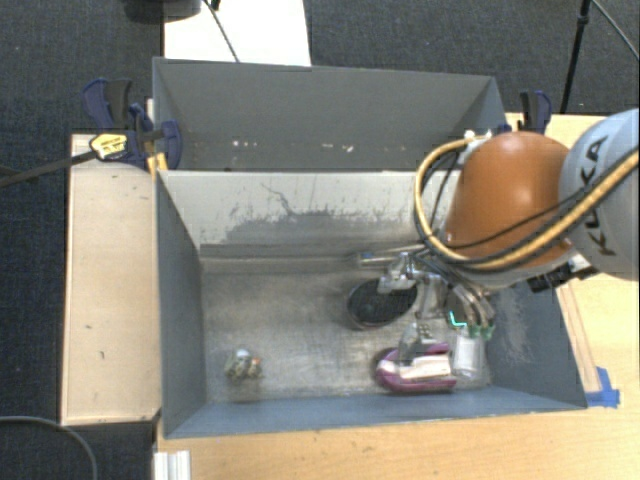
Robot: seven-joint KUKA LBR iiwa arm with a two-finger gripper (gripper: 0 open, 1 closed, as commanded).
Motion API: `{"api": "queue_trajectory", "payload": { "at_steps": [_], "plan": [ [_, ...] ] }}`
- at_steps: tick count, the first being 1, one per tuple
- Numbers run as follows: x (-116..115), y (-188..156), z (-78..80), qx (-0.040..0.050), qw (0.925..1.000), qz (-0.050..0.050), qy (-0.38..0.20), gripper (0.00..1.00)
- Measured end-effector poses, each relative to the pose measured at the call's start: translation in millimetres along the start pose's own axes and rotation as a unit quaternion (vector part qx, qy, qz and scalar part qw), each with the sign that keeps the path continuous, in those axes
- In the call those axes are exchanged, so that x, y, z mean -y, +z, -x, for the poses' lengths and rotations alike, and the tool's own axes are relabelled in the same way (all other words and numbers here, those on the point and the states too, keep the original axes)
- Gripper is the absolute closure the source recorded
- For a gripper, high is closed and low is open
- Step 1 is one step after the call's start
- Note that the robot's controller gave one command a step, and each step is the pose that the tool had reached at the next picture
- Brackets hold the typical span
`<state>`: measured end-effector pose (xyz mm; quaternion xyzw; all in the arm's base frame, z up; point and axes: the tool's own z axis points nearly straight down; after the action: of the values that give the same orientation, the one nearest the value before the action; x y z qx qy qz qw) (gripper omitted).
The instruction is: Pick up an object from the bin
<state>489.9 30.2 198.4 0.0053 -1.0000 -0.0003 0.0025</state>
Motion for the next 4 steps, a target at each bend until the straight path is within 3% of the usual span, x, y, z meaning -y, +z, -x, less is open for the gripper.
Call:
{"api": "queue_trajectory", "payload": {
  "at_steps": [1,2,3,4],
  "plan": [
    [24.4,84.7,49.1,0.0023,0.9967,0.000,0.081,0.00],
    [4.0,123.5,71.3,0.0057,0.9997,0.000,0.022,0.00],
    [4.7,121.1,72.1,0.0072,0.9997,0.000,0.024,1.00],
    [8.5,6.3,62.9,0.0071,0.9998,0.000,0.018,1.00]
  ]
}}
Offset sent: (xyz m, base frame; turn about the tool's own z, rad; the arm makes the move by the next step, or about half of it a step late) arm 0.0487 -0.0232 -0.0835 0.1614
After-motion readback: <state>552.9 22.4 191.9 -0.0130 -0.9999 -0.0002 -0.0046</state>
